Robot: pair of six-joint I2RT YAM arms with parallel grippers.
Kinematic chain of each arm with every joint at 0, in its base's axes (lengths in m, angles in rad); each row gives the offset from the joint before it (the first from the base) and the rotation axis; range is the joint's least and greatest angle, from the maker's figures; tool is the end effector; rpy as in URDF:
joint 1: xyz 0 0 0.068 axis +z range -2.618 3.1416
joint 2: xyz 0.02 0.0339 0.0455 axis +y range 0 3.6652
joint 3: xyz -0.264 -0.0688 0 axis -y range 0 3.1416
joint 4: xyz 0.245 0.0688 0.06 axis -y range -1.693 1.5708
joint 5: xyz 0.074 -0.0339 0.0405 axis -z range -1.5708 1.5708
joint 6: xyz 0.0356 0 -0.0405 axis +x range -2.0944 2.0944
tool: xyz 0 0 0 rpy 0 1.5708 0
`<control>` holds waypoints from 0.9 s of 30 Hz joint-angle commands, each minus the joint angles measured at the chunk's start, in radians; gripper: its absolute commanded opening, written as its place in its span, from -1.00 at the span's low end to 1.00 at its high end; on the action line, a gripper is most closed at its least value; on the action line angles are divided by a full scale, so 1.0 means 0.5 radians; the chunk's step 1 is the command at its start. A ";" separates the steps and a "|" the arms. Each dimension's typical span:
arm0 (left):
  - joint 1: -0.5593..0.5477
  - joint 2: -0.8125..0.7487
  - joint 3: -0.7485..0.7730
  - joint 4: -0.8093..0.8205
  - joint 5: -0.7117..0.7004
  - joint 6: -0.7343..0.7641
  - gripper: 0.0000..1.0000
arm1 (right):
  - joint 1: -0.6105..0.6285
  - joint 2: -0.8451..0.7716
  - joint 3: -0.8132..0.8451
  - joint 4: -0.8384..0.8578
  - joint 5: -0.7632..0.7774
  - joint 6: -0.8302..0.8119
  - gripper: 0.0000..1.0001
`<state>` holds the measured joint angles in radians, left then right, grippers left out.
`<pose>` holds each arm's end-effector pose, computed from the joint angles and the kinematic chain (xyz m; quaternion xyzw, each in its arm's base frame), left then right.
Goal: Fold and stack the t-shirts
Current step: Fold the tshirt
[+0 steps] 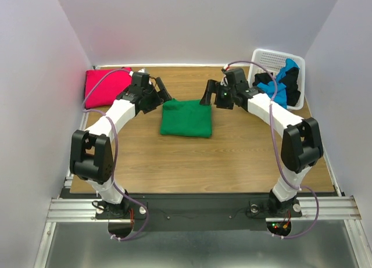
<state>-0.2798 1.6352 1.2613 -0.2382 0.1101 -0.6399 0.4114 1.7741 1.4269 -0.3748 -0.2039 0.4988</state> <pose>0.3608 -0.1077 0.2805 -0.1337 0.8762 -0.2481 0.3910 0.3691 0.1689 0.2732 -0.0023 0.9075 0.2634 0.3272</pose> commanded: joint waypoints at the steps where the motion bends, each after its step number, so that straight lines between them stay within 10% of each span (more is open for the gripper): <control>1: -0.002 0.024 -0.038 0.218 0.273 0.065 0.97 | 0.018 0.099 0.002 0.081 -0.359 -0.065 1.00; 27: 0.001 1.009 0.699 0.167 0.342 0.221 0.97 | -0.022 0.952 0.604 0.130 0.006 -0.019 1.00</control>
<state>-0.2798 2.1155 1.5646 -0.1379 0.2775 -0.5533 0.4118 2.1994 1.6882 -0.3229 -0.2348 0.4831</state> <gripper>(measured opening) 0.986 0.998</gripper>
